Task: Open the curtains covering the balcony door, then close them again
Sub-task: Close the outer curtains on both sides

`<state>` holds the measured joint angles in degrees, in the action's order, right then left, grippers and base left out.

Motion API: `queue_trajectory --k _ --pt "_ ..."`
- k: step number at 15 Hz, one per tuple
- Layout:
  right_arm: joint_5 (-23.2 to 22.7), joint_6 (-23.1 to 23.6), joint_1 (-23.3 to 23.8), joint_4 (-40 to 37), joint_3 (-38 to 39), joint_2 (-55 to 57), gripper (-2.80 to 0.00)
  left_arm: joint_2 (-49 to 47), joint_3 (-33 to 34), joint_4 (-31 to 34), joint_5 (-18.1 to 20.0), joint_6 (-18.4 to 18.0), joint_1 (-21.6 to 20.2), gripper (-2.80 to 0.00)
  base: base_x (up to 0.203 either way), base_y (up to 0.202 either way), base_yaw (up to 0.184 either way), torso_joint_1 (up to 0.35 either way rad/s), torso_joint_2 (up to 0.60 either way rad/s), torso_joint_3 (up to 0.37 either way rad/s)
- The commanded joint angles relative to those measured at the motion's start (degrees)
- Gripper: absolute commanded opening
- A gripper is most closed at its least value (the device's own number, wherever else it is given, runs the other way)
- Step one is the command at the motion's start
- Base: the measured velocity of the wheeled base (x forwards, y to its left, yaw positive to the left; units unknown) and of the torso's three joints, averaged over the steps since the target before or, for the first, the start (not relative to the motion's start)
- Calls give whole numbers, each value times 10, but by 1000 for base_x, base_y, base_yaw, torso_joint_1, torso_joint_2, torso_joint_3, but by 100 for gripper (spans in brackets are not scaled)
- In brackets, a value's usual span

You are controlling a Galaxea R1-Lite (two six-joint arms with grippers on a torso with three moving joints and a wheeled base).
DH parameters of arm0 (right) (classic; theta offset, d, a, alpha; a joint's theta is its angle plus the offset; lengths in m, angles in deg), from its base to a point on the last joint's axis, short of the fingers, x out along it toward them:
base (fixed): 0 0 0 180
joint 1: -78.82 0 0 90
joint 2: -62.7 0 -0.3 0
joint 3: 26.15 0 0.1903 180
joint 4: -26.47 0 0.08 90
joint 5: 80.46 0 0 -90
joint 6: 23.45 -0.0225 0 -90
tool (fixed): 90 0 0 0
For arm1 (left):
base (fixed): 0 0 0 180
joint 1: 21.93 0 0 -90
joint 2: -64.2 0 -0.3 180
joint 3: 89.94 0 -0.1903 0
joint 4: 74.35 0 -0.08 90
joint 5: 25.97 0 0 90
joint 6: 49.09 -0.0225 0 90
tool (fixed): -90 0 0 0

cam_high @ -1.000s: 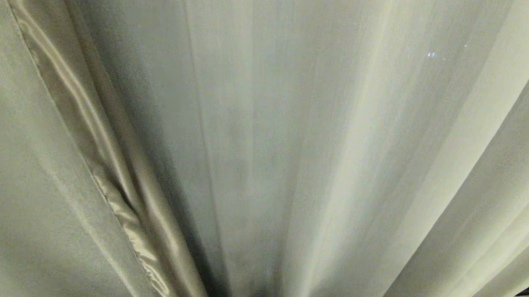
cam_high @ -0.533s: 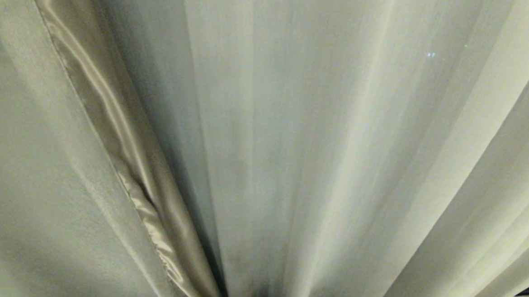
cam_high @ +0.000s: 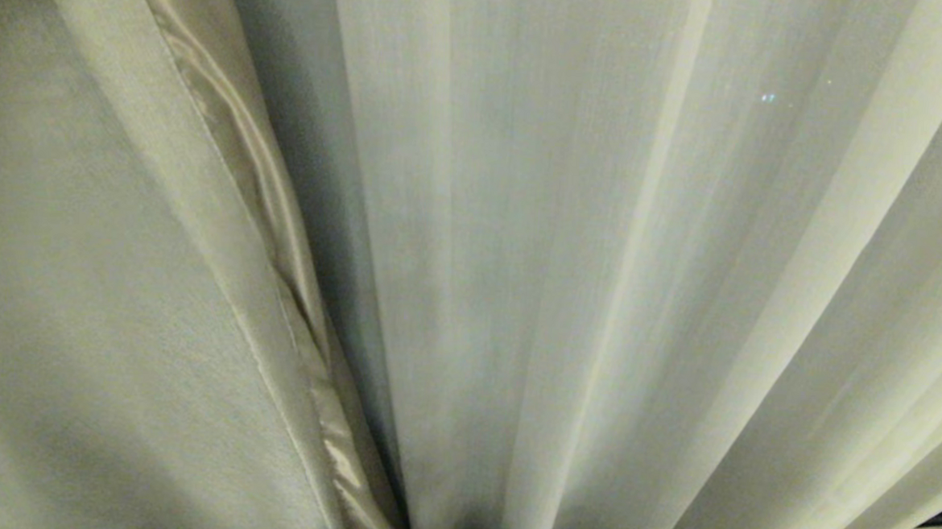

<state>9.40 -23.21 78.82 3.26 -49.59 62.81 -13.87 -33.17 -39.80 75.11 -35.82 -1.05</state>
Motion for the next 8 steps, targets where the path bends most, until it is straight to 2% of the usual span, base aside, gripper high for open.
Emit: queue_trajectory --k 1,8 --pt "0 0 0 0 0 0 -280 -16 -2 -6 1 1 9 -280 0 0 0 0 0 0" --pt "0 0 0 0 0 0 -280 -33 -3 -13 0 0 31 -280 0 0 0 0 0 0"
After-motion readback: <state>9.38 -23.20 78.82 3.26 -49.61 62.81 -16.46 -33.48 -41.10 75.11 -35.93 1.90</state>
